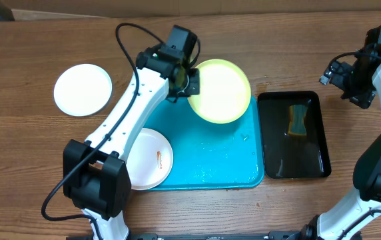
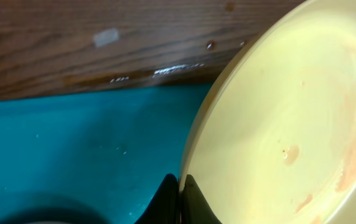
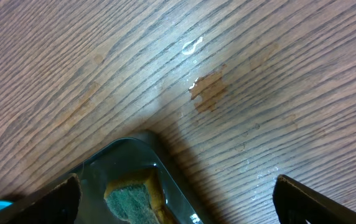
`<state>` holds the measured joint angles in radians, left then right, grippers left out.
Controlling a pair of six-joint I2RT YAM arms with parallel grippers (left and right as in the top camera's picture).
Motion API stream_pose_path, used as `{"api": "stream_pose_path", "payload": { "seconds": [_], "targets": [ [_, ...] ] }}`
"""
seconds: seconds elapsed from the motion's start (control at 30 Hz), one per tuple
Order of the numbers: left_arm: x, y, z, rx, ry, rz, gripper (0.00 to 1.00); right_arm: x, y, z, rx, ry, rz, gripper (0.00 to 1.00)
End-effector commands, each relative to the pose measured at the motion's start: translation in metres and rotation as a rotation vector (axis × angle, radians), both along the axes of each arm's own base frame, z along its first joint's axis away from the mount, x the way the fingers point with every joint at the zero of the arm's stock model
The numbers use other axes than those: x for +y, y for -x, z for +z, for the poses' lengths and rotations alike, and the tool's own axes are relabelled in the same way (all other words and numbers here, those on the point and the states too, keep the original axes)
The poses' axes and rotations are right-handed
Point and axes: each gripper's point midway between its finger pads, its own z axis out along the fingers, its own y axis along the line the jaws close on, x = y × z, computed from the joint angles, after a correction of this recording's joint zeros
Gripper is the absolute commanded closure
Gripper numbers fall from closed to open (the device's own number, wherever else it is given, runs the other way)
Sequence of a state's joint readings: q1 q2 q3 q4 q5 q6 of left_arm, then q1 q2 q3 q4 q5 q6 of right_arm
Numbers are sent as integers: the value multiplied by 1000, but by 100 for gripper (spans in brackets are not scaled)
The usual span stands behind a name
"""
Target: Clean dirty plates on tray and stack at the side
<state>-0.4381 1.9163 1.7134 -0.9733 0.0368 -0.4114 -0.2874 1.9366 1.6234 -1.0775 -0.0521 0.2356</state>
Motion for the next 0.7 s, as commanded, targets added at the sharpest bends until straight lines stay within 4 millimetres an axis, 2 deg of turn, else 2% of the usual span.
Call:
{"api": "stream_pose_path", "payload": {
  "seconds": [0.0, 0.13, 0.33, 0.57, 0.67],
  "targets": [
    [-23, -4, 19, -83, 1, -59, 96, 0, -3, 9, -24, 4, -5, 0],
    [-40, -3, 23, -142, -28, -86, 96, 0, -3, 9, -25, 4, -6, 0],
    [-75, 7, 31, -235, -79, -144, 96, -8, -19, 14, -98, 25, -13, 0],
    [-113, 20, 46, -378, -161, -210, 96, -51, -24, 22, -191, -26, -177, 0],
    [-124, 25, 55, -460, -233, -239, 96, -67, -16, 22, -189, -38, -217, 0]
  ]
}}
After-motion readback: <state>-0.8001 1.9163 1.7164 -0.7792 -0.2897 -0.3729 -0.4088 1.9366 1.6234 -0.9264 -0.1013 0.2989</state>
